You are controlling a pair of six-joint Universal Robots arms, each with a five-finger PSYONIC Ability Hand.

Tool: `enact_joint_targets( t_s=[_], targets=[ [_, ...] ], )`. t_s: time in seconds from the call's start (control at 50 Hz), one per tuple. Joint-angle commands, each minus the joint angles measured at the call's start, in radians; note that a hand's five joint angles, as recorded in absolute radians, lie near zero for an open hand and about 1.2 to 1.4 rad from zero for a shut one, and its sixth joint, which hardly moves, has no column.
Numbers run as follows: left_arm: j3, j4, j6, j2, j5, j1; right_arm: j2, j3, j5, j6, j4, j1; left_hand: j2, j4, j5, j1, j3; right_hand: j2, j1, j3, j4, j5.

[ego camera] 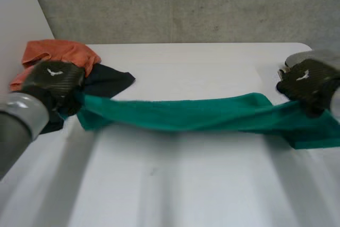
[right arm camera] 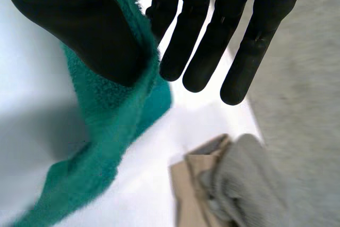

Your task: Fold the laundry.

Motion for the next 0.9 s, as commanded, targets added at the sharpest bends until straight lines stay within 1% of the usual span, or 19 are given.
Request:
enact_joint_targets(
  t_s=[0.02,0.04,0.06,0.1,0.12,0.18,0.2,0.26,0.28,0.32,0.34,0.4,0.42,0.5,0.64,0.76,0.9],
  targets=[
    [0.291,0.023,0.048,-0.371,-0.094,-0.017,0.288,-0.197,0.175,0.011,-0.075,0.066,0.201,0.199,0.246,0.253,0.209,0.228,0.271,0.209,0.201,0.213],
    [0.381,0.027,0.067,-0.418,-0.101,-0.020,0.311,-0.232,0.187,0.016,-0.090,0.071,0.201,0.199,0.246,0.253,0.209,0.228,0.271,0.209,0.201,0.213],
    [0.432,0.032,0.076,-0.436,-0.102,-0.021,0.353,-0.310,0.201,0.033,-0.128,0.080,0.201,0.199,0.246,0.253,0.209,0.228,0.271,0.209,0.201,0.213],
    [0.537,0.052,0.082,-0.463,-0.099,-0.023,0.384,-0.395,0.209,0.054,-0.181,0.086,0.201,0.199,0.246,0.253,0.209,0.228,0.271,0.209,0.201,0.213],
    [0.636,0.081,0.081,-0.480,-0.092,-0.022,0.408,-0.482,0.212,0.080,-0.246,0.090,0.201,0.199,0.246,0.253,0.209,0.228,0.271,0.209,0.201,0.213],
    [0.758,0.156,0.064,-0.480,-0.078,-0.018,0.420,-0.593,0.209,0.129,-0.374,0.092,0.201,0.199,0.246,0.253,0.209,0.228,0.271,0.209,0.201,0.213],
    [0.819,0.229,0.044,-0.470,-0.070,-0.015,0.414,-0.636,0.204,0.166,-0.477,0.092,0.201,0.199,0.246,0.253,0.209,0.228,0.271,0.209,0.201,0.213],
    [0.865,0.360,0.010,-0.447,-0.076,-0.006,0.388,-0.647,0.190,0.226,-0.651,0.091,0.201,0.199,0.246,0.253,0.209,0.228,0.271,0.209,0.201,0.213],
    [0.870,0.435,-0.008,-0.433,-0.085,-0.005,0.359,-0.629,0.172,0.267,-0.761,0.089,0.201,0.199,0.246,0.253,0.209,0.228,0.271,0.209,0.201,0.213],
    [0.862,0.489,-0.017,-0.422,-0.091,-0.002,0.333,-0.600,0.146,0.301,-0.860,0.089,0.201,0.199,0.246,0.253,0.209,0.228,0.271,0.209,0.201,0.213],
    [0.850,0.513,-0.019,-0.414,-0.091,0.001,0.310,-0.561,0.111,0.323,-0.912,0.087,0.201,0.199,0.246,0.253,0.209,0.228,0.271,0.209,0.201,0.213],
    [0.821,0.508,-0.019,-0.408,-0.085,0.009,0.289,-0.515,0.048,0.338,-0.917,0.078,0.201,0.199,0.246,0.253,0.209,0.228,0.271,0.209,0.201,0.213],
    [0.789,0.497,-0.021,-0.405,-0.085,0.018,0.279,-0.488,0.014,0.344,-0.911,0.074,0.201,0.199,0.246,0.253,0.209,0.228,0.271,0.209,0.201,0.213],
    [0.683,0.474,-0.024,-0.394,-0.095,0.038,0.285,-0.428,-0.032,0.353,-0.874,0.068,0.201,0.199,0.246,0.253,0.209,0.228,0.271,0.209,0.201,0.213],
    [0.470,0.500,-0.027,-0.393,-0.095,0.058,0.342,-0.333,-0.072,0.344,-0.775,0.055,0.201,0.199,0.246,0.253,0.209,0.228,0.271,0.209,0.201,0.213],
    [0.272,0.514,-0.021,-0.437,-0.081,0.054,0.428,-0.216,-0.113,0.329,-0.718,0.055,0.201,0.199,0.246,0.253,0.209,0.228,0.271,0.209,0.201,0.213],
    [0.155,0.544,-0.019,-0.491,-0.068,0.041,0.538,-0.179,-0.094,0.361,-0.689,0.048,0.201,0.199,0.246,0.253,0.209,0.228,0.271,0.209,0.201,0.213]
  ],
)
